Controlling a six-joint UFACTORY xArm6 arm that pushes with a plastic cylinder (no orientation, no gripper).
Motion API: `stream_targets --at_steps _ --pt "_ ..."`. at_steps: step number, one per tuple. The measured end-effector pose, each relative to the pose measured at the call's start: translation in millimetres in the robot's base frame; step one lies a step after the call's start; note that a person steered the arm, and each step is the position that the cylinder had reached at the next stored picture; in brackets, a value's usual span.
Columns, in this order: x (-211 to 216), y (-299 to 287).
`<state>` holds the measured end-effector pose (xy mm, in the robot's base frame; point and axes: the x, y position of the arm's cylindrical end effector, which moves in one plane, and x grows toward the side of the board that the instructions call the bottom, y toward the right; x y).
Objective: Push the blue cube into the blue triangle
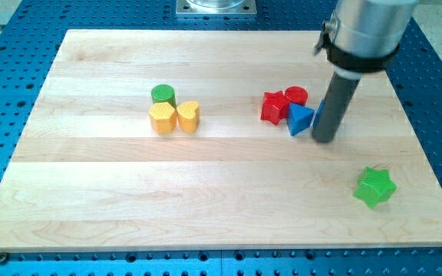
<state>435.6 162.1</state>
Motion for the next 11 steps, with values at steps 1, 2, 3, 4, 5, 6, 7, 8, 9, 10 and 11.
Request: stream_targets --at_steps 1,2,3,4,5,6,7,8,9,10,11 --pt "-24 9" --pt "-51 10" --pt "-15 26" --pt "-22 118" --pt "-83 105" --pt "-117 47" --pt "-57 48" --pt "-4 68" --pt "-57 77" --pt "-82 48" --pt "19 36"
